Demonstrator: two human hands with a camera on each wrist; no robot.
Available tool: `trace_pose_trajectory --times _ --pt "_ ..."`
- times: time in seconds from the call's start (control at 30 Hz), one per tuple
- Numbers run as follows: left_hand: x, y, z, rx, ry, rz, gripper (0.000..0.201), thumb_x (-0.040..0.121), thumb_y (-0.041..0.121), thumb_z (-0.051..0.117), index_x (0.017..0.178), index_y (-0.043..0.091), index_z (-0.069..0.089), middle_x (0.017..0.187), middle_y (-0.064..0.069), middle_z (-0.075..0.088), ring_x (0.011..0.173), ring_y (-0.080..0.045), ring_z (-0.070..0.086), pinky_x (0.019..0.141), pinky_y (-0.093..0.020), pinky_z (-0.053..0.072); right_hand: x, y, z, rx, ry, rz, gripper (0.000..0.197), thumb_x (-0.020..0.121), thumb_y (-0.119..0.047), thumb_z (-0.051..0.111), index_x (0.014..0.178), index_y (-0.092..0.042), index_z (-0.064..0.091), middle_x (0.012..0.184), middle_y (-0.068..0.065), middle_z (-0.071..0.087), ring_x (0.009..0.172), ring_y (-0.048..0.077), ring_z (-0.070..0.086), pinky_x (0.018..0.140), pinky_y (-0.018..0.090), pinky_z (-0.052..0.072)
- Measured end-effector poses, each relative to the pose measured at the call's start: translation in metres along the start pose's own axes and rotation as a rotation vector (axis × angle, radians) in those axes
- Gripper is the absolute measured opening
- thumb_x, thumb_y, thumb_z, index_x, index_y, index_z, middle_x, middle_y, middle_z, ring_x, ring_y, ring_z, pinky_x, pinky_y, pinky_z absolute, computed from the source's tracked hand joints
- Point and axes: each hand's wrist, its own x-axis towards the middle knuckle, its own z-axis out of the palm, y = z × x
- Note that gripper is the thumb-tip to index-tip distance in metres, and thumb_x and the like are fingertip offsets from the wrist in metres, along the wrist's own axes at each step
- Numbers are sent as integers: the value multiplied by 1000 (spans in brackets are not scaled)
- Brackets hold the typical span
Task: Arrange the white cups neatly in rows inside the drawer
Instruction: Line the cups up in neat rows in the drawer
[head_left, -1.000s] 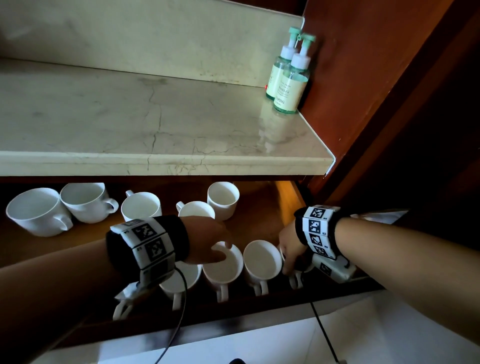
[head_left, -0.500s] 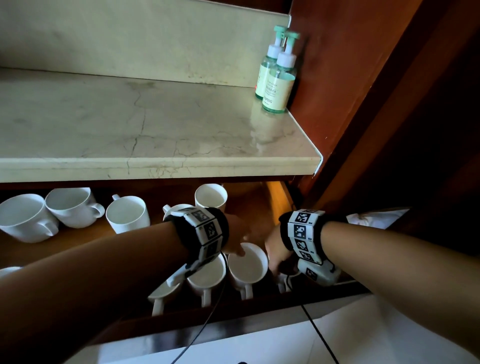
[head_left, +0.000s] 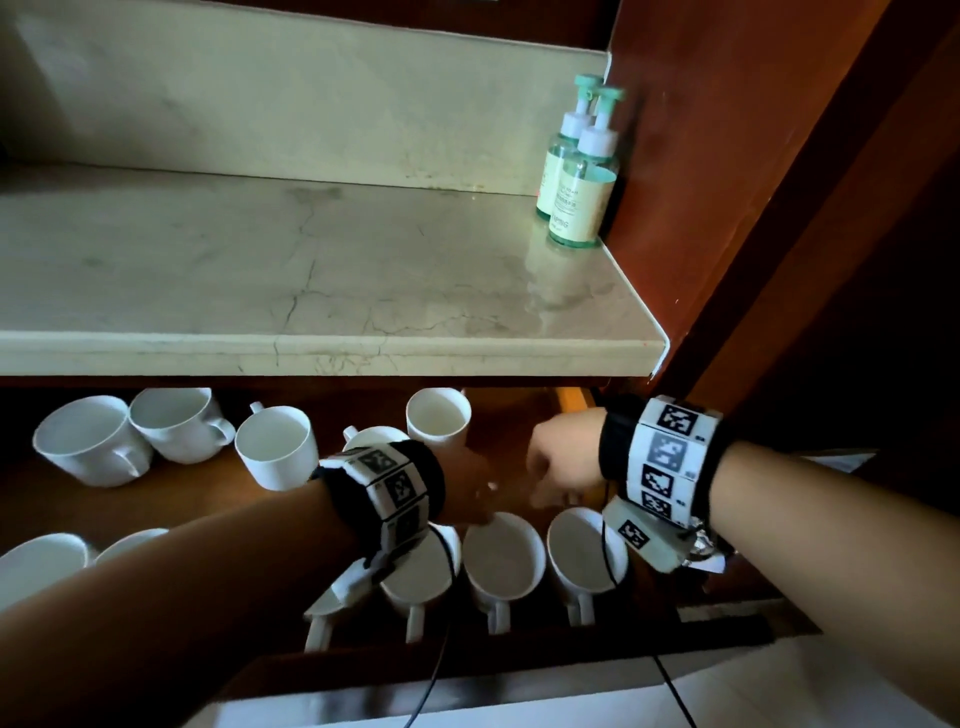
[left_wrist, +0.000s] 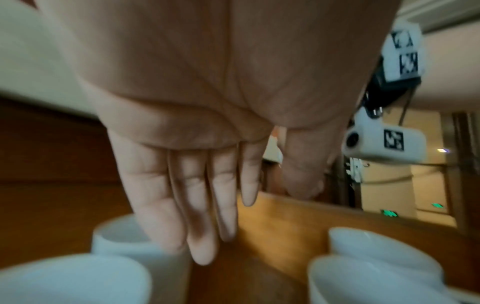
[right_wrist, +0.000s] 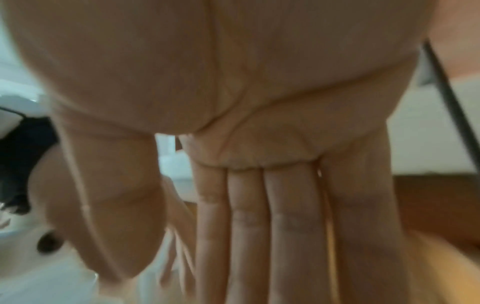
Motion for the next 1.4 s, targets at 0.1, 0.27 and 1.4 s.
trace_pose_trajectory --times 0.1,0.27,1.4 --pt "-34 -36 -11 -186 140 -52 43 90 41 53 131 29 51 127 5 60 118 -16 56 103 -29 41 -1 -14 -17 -94 140 -30 27 85 -40 63 90 -15 72 73 -2 66 64 14 58 49 22 39" --pt "-129 -112 -8 -394 382 -247 32 86 33 63 118 29 62 108 10 68 90 -8 64 84 -21 50 21 -63 -28 -116 278 -102 28 83 -40 65 91 -14 72 82 3 66 78 23 65 63 27 47" --pt "-191 -341 68 -69 -3 -608 32 93 22 52 123 17 63 128 -2 61 117 -21 58 88 -24 47 93 -282 -29 -2 326 -150 25 85 -40 58 91 -17 66 98 3 67 89 21 64 71 29 50"
